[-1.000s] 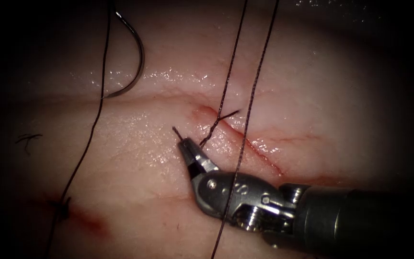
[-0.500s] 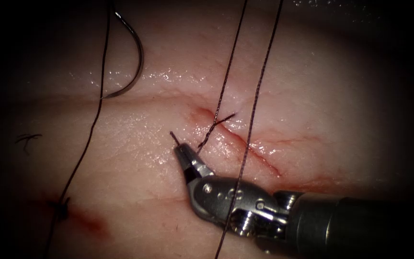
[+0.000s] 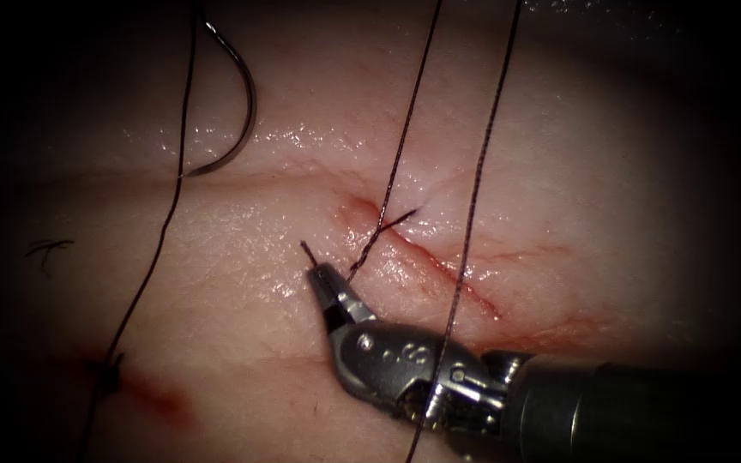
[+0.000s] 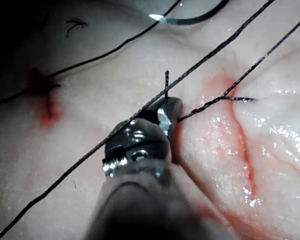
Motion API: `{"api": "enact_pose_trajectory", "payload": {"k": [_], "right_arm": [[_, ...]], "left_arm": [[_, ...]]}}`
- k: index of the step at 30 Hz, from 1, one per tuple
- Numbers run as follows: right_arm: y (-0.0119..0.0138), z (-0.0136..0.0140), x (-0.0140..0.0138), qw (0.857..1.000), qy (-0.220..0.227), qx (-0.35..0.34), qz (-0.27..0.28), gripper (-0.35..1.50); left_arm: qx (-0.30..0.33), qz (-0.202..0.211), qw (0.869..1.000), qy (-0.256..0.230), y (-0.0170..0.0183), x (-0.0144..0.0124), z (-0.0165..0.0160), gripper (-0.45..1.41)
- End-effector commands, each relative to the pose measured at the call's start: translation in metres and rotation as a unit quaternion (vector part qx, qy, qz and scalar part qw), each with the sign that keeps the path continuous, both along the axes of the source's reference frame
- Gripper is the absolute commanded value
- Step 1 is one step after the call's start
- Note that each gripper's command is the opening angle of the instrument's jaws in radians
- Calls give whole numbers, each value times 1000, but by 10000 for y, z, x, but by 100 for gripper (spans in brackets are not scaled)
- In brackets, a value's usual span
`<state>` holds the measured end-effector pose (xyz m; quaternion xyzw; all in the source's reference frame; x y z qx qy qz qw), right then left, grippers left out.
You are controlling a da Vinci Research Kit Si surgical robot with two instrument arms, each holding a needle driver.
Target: Wound Closure
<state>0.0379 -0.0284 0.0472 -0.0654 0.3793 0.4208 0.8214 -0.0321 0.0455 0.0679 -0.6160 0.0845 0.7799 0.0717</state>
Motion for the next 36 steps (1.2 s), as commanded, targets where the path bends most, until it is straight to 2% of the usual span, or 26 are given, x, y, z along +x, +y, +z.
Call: {"api": "enact_pose_trajectory", "payload": {"k": [1, 6, 11, 14, 15, 16, 17, 18, 22, 27, 29, 31, 32, 34, 35, 36], "right_arm": [[-7, 6, 9, 1000, 5, 3, 5, -35], [-14, 8, 11, 1000, 6, 8, 9, -35], [-5, 6, 8, 1000, 14, -3, 22, -35], [-2, 5, 9, 999, 31, -11, 3, -35], [1, 3, 10, 999, 45, -20, 2, 17], [2, 2, 10, 999, 48, -24, 3, 57], [4, 1, 10, 998, 53, -29, 4, 93], [7, -2, 10, 998, 61, -34, 4, 116], [12, -14, 7, 995, 85, -43, -5, 121], [13, -21, 4, 995, 91, -41, -8, 133], [16, -24, -1, 993, 104, -50, -12, 136], [20, -27, -6, 991, 122, -54, -12, 135], [25, -30, -12, 989, 135, -54, -21, 126], [32, -35, -25, 986, 153, -45, -42, 59], [35, -36, -29, 985, 161, -42, -51, 14], [39, -36, -33, 984, 167, -40, -57, 5]], "left_arm": [[-1, 1, 1000, -2, 5, -3, 2, -45], [0, 2, 1000, -3, 7, -1, 1, -45], [-2, 5, 1000, -2, -3, -4, 0, -45], [-2, 10, 1000, -6, -12, -3, -5, -45], [-2, 15, 1000, -10, -22, -3, -9, -45], [-2, 20, 1000, -12, -27, -2, -12, -45], [-5, 23, 1000, -13, -32, -1, -14, -45], [7, 33, 999, -22, -45, 1, -21, -45], [49, 68, 994, -69, -92, 15, -50, -45], [63, 100, 988, -97, -133, 31, -73, -45], [71, 124, 983, -115, -162, 45, -87, -45], [80, 139, 979, -128, -179, 53, -96, -45], [82, 152, 975, -138, -198, 62, -104, -45], [90, 161, 971, -151, -223, 73, -113, -45], [91, 165, 970, -153, -230, 75, -115, -45], [95, 169, 969, -154, -239, 78, -117, -45]]}}
